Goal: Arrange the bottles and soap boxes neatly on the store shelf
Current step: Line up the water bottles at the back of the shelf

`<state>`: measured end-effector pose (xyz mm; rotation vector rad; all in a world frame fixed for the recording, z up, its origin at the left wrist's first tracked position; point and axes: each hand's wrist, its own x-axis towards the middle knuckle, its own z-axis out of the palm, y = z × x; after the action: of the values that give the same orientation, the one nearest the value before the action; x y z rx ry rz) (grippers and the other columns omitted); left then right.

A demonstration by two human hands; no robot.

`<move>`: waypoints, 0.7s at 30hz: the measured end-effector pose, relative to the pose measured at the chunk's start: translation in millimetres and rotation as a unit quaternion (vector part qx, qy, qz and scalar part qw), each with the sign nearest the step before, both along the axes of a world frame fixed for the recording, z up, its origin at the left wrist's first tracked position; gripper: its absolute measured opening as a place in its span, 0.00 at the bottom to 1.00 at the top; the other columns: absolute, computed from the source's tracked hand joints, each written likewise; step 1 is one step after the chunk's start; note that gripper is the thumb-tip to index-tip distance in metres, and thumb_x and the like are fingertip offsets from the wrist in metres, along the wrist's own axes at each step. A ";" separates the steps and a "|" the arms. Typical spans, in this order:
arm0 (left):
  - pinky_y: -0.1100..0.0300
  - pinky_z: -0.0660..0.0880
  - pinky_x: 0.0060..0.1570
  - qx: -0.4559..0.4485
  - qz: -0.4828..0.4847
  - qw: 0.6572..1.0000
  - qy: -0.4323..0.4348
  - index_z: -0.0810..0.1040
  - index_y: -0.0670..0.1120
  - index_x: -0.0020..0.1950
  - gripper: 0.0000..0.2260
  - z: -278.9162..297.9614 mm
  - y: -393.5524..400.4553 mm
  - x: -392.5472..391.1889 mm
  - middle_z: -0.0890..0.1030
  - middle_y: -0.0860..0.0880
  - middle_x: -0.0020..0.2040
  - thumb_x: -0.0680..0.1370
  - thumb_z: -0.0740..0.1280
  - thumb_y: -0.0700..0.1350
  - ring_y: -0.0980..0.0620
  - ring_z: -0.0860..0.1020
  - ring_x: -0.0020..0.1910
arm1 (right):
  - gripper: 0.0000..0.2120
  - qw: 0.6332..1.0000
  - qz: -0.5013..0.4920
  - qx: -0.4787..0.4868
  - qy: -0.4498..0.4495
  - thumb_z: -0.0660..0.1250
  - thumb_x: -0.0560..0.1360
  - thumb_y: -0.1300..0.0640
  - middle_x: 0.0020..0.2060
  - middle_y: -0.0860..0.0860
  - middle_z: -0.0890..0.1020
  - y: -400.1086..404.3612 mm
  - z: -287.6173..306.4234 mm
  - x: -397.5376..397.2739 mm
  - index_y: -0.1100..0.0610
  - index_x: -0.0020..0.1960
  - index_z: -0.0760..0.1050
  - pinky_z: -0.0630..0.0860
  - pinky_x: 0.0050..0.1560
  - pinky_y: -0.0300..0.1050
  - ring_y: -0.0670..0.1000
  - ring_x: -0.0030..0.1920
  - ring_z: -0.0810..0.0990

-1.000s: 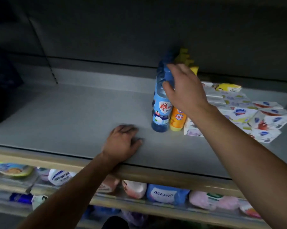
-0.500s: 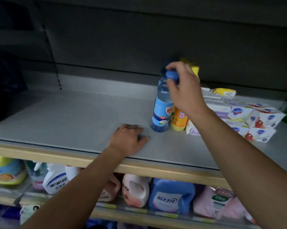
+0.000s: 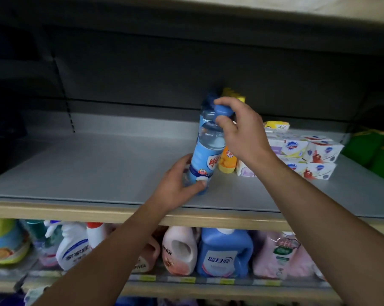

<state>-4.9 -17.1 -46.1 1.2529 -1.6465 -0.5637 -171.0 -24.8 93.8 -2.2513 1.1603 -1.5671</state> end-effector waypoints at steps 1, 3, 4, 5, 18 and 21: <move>0.72 0.73 0.50 -0.011 -0.012 1.000 0.017 0.67 0.69 0.63 0.26 2.8 7.3 -4.3 0.78 0.67 0.56 0.67 0.72 0.59 0.64 0.78 0.53 | 0.15 1.000 0.011 0.006 -0.019 0.66 0.77 0.61 0.53 0.46 0.79 5.6 4.2 0.3 0.52 0.62 0.77 0.76 0.55 0.42 0.47 0.53 0.78; 0.70 0.74 0.50 -0.033 -0.023 0.998 0.058 0.69 0.63 0.62 0.25 9.9 21.8 -9.5 0.80 0.65 0.54 0.67 0.72 0.57 0.63 0.80 0.52 | 0.14 0.998 0.040 0.020 -0.050 0.67 0.76 0.60 0.52 0.44 0.80 16.5 12.5 0.3 0.50 0.61 0.77 0.78 0.54 0.43 0.45 0.52 0.79; 0.66 0.75 0.52 -0.044 -0.031 0.995 0.080 0.70 0.59 0.63 0.25 12.3 28.3 -11.5 0.81 0.62 0.54 0.68 0.72 0.57 0.60 0.80 0.53 | 0.14 0.996 0.055 0.026 -0.062 0.67 0.77 0.59 0.51 0.44 0.80 21.5 16.4 -0.2 0.50 0.61 0.77 0.79 0.53 0.42 0.45 0.51 0.80; 0.62 0.76 0.53 -0.053 -0.042 0.993 0.100 0.72 0.53 0.63 0.25 13.6 35.1 -13.5 0.82 0.59 0.55 0.68 0.72 0.56 0.57 0.81 0.53 | 0.14 0.995 0.068 0.028 -0.071 0.67 0.77 0.59 0.51 0.43 0.80 25.9 20.1 -1.8 0.49 0.60 0.78 0.79 0.52 0.41 0.45 0.50 0.81; 0.54 0.78 0.41 0.278 -0.140 0.846 0.433 0.80 0.41 0.56 0.25 41.6 124.9 -34.8 0.83 0.40 0.43 0.70 0.67 0.59 0.44 0.82 0.39 | 0.08 0.789 0.305 0.456 -0.275 0.65 0.78 0.54 0.47 0.55 0.84 30.7 -40.1 -15.7 0.53 0.55 0.79 0.82 0.43 0.52 0.54 0.45 0.85; 0.52 0.80 0.38 0.357 -0.175 0.763 0.509 0.79 0.39 0.54 0.24 50.8 125.2 -29.8 0.82 0.39 0.42 0.73 0.67 0.59 0.42 0.82 0.37 | 0.15 0.772 0.249 0.516 -0.274 0.68 0.76 0.52 0.50 0.58 0.85 25.0 -55.4 -5.7 0.56 0.61 0.76 0.82 0.40 0.51 0.57 0.45 0.86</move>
<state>-34.7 108.1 4.7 0.7956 -0.6786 -1.8560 -176.6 0.3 38.4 -1.1012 0.8067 -0.8740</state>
